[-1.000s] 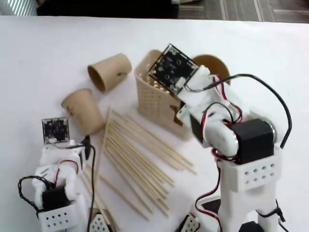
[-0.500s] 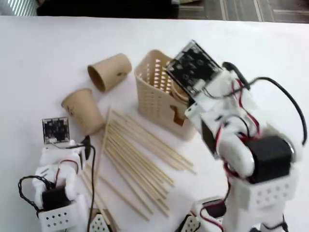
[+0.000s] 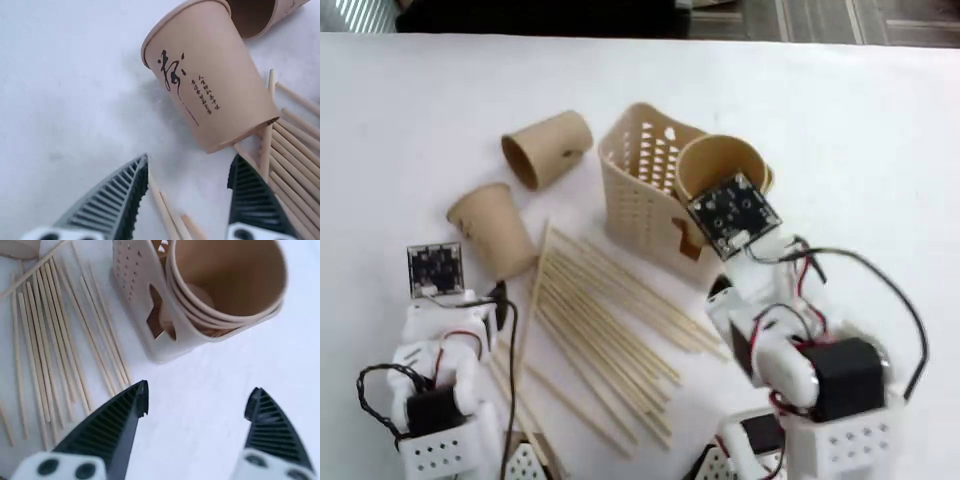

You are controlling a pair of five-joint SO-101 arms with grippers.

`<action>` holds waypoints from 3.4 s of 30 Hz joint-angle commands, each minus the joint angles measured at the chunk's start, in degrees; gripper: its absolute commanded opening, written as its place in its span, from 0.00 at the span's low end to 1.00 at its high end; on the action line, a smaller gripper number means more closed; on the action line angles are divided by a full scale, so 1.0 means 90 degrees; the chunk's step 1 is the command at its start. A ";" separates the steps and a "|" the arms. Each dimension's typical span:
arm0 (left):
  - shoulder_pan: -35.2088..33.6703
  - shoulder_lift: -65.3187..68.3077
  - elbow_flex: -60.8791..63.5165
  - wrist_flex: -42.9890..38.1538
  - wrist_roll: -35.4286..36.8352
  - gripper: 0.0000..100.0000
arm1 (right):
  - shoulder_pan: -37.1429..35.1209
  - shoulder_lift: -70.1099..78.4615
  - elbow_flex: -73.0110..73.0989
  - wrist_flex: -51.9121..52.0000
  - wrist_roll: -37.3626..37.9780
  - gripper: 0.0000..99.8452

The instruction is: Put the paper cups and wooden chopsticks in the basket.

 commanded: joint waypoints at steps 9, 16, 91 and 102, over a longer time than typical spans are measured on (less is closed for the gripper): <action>-0.0063 0.0054 -0.0049 -0.0117 -0.0068 0.27 | 0.0063 -0.0230 0.2247 -0.2164 -0.1270 0.55; -0.0063 0.0054 -0.0049 -0.0117 -0.0068 0.27 | 0.0073 -0.0230 0.3526 -0.4068 -0.1309 0.55; -0.0063 0.0054 -0.0117 -0.0352 -0.0020 0.27 | 0.0249 -0.2554 0.3360 -0.3736 0.1309 0.42; -0.0024 0.0083 -0.1319 -0.0293 -0.0049 0.27 | 0.0542 -0.3951 0.2862 -0.2007 0.0274 0.41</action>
